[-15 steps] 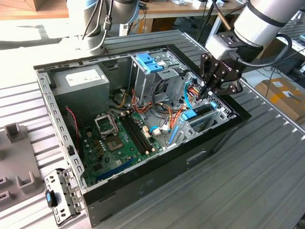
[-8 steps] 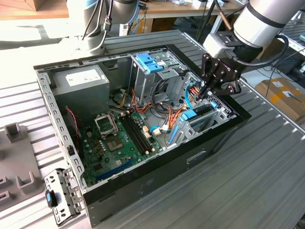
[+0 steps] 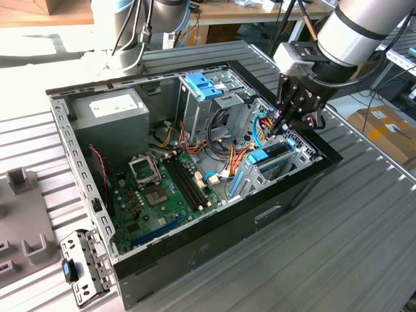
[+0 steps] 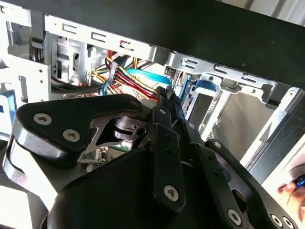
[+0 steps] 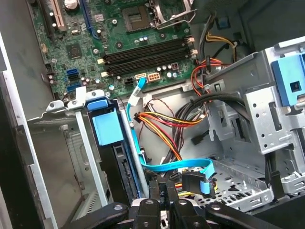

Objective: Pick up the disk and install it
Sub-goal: 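Insert the first disk wire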

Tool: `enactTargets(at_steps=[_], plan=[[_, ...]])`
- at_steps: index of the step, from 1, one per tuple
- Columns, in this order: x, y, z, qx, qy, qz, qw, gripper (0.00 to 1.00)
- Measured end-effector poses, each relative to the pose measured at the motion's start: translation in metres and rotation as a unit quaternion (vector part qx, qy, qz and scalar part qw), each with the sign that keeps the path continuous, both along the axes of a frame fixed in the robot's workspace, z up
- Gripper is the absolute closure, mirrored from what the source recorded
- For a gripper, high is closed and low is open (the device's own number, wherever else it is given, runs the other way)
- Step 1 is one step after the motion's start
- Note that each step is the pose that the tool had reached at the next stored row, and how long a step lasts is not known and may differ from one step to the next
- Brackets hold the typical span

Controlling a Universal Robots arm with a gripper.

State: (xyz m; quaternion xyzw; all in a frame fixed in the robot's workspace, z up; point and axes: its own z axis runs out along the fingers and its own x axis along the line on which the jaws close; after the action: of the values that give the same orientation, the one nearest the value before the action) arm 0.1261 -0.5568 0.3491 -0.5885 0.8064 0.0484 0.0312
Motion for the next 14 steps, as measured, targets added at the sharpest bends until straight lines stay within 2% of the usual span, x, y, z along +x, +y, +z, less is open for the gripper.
enactTargets(at_steps=[2,3,5,7,9,12,14], plan=[[0.0000,0.0000,-0.0003,0.0000,0.0000,-0.011,0.99994,0.83],[-0.0003,-0.0002,-0.0003,0.0000,0.0000,-0.010,0.99995,0.83],[-0.0005,-0.0002,-0.0003,0.0000,0.0000,0.007,0.99998,0.83],[-0.0005,-0.0002,-0.0003,0.0000,0.0000,0.027,0.99963,0.83],[-0.0005,-0.0003,-0.0003,-0.0001,0.0000,0.056,0.99845,0.83],[-0.0005,-0.0003,-0.0005,0.0006,0.0000,0.086,0.99633,0.83],[-0.0005,-0.0003,-0.0006,0.0055,-0.0005,0.101,0.99484,0.83]])
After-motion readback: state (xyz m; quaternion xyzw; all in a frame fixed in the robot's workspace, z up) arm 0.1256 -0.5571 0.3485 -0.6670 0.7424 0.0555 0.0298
